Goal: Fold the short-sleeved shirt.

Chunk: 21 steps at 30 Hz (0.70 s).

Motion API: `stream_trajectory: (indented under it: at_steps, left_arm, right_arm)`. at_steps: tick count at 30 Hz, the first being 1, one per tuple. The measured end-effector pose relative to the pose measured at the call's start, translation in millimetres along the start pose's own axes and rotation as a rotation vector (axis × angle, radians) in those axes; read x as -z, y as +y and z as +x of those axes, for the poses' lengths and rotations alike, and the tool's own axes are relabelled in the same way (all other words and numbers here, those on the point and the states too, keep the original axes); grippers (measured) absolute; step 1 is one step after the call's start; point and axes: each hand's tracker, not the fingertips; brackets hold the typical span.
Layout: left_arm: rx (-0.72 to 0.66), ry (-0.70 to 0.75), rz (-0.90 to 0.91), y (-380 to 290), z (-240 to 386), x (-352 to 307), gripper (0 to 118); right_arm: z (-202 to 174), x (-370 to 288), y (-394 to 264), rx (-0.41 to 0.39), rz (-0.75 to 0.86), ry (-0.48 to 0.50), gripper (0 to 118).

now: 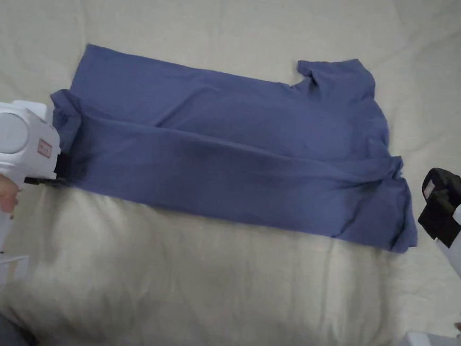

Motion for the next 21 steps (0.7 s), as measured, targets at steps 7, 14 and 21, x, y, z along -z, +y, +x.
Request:
stream_trajectory:
  at_steps: [7,14,21]
  left_arm:
    - [-0.129,-0.109,0.092,-1,-17,-37,5]
    - [-0.084,-0.091,0.131,5,-9,-51,5]
    - [-0.088,-0.085,0.111,-1,-9,-44,5]
  right_arm:
    - [26,71,15,-0.026,-0.326,0.039,117]
    - [48,157,-35,0.076,-0.62,-0.106,118]
    - [51,161,-70,0.137,-0.614,-0.054,12]
